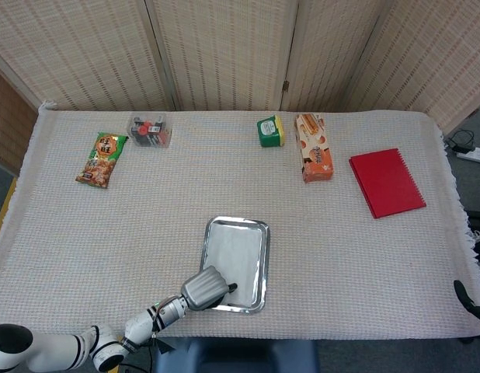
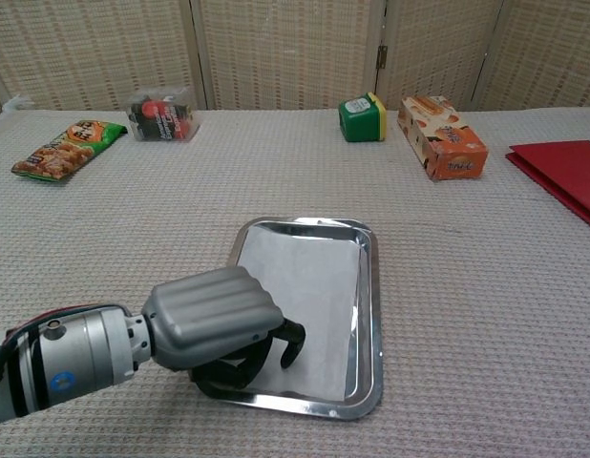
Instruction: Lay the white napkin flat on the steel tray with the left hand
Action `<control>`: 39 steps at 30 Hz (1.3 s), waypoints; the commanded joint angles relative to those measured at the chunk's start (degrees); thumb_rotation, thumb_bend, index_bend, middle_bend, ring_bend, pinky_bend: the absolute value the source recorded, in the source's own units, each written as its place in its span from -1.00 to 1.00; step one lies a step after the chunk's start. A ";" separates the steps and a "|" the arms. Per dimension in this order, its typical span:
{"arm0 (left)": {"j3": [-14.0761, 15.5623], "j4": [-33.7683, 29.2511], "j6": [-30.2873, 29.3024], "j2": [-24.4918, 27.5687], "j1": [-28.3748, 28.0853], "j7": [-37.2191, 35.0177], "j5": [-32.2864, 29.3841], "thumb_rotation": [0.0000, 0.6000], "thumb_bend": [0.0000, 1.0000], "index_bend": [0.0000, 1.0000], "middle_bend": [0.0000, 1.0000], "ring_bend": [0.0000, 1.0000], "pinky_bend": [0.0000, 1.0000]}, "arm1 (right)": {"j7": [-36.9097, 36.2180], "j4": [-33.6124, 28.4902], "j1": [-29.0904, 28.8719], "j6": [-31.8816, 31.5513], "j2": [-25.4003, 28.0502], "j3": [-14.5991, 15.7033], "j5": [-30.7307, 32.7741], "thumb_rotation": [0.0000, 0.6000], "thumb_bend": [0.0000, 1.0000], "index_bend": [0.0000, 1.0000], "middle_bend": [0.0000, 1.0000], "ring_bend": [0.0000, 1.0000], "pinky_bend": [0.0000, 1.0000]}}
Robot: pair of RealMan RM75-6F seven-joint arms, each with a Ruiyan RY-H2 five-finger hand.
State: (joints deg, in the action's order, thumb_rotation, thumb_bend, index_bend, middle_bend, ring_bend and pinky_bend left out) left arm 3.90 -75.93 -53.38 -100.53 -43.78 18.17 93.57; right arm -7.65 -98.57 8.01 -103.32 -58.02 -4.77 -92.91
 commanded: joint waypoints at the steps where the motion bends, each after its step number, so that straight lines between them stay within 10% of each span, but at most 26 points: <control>1: -0.43 0.40 -0.71 -0.03 0.12 0.07 0.11 0.45 1.00 -0.32 1.00 1.00 1.00 | -0.04 0.03 0.03 -0.08 0.02 0.01 -0.05 1.00 -0.32 -1.00 -1.00 -1.00 -1.00; 20: -2.34 -0.85 -5.90 0.00 0.73 -0.75 1.90 0.46 0.80 -0.46 1.00 1.00 1.00 | -0.12 -0.02 0.06 -0.24 0.04 0.02 -0.11 1.00 -0.32 -1.00 -1.00 -1.00 -1.00; 29: -5.26 -4.86 -11.53 4.43 1.97 -0.29 2.18 0.44 0.17 -0.45 1.00 1.00 1.00 | 1.01 0.19 -0.30 0.54 -0.46 0.33 -0.47 1.00 -0.32 -1.00 -1.00 -1.00 -1.00; 39: -5.39 -9.06 -16.00 11.54 5.72 -0.27 0.80 0.46 0.09 -0.45 1.00 1.00 1.00 | 2.67 0.36 -1.13 2.17 -1.38 0.23 0.22 1.00 -0.32 -1.00 -1.00 -1.00 -1.00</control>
State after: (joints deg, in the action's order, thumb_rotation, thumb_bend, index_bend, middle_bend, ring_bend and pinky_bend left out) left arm -1.72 -84.60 -69.04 -89.47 -38.48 17.68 94.48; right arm -5.06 -98.21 6.95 -101.23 -59.33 -4.52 -92.73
